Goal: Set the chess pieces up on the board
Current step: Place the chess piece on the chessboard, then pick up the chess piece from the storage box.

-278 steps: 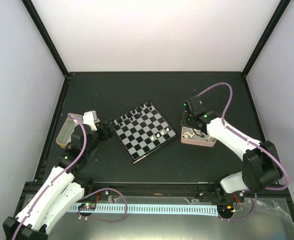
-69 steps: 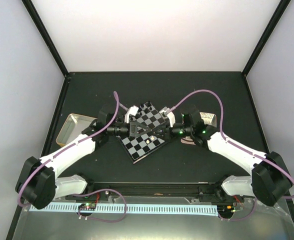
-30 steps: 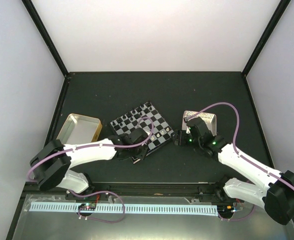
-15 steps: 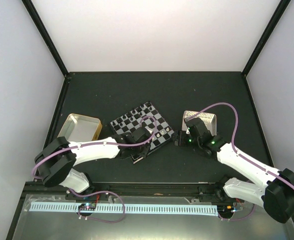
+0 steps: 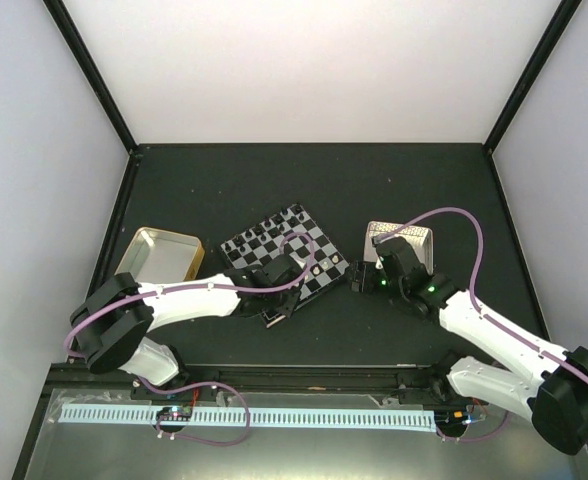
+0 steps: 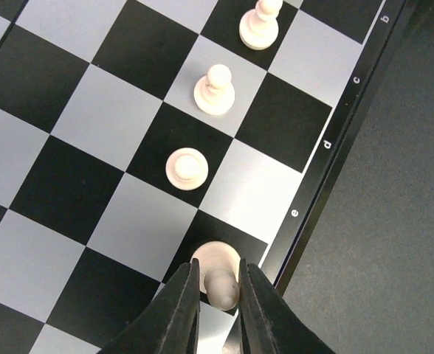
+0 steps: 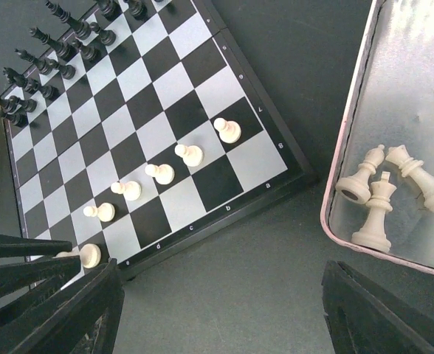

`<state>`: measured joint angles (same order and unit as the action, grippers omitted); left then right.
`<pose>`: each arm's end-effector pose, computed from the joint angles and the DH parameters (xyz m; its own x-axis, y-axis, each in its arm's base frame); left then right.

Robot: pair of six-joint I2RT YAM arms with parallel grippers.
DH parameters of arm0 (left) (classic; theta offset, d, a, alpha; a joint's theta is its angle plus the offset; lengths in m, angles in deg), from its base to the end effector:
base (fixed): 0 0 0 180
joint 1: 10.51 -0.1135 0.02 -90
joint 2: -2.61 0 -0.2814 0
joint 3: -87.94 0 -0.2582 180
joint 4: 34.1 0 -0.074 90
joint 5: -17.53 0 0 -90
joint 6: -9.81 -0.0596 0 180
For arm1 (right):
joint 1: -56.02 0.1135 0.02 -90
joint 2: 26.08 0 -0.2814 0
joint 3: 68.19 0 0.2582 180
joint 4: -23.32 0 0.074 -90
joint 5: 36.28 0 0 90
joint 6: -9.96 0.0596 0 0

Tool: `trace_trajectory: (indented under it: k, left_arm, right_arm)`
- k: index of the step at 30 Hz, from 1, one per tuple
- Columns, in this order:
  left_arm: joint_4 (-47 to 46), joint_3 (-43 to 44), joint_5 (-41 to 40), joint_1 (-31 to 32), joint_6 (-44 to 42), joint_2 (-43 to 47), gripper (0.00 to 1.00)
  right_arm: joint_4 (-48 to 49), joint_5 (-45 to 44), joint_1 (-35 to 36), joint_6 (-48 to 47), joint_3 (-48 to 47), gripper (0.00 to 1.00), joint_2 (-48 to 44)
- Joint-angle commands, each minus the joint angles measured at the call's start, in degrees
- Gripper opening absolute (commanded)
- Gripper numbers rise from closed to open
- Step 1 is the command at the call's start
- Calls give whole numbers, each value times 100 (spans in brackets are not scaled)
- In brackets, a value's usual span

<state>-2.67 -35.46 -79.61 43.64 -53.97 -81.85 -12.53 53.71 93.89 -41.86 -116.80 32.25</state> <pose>0.1753 -0.2300 0.1585 -0.7906 0.3457 -0.5054 0.4657 0.8754 -0.1298 0.1739 0.1352 0.2140 -0.8225 0.1434 -0.5504 -0.1340 0.8916 0.4326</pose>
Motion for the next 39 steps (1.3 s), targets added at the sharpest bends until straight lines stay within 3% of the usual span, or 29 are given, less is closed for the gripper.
trace_trajectory:
  k: [1,7,13,21,25,28,32,39]
  left_arm:
    - [172,192,172,52,-124,-12,17]
    - [293,309,313,52,22,203,32]
    - [500,610,90,-58,316,733,52]
    - [-178,554,-46,-651,388,1672,55]
    - [-828,261,-37,-897,310,2050,55]
    - [-1259,-5,-16,-1032,276,2312,55]
    - [-1622,-335,28,-1194,267,2572,57]
    - [-1767,-537,139,-1350,226,2774,58]
  right_arm:
    - [-7,-151,14,94,56,75,-79]
    - [-124,-263,13,188,-19,75,-176]
    - [-592,-1193,-152,436,-203,75,-429]
    - [-711,-1018,-1425,21,-504,70,379]
    - [-536,-927,-1846,-264,-780,62,1200]
    - [-398,-813,-2000,-410,-1094,55,1868]
    - [-447,-656,-2055,-415,-1484,52,2646]
    - [-496,-361,-2055,-234,-1579,45,3270]
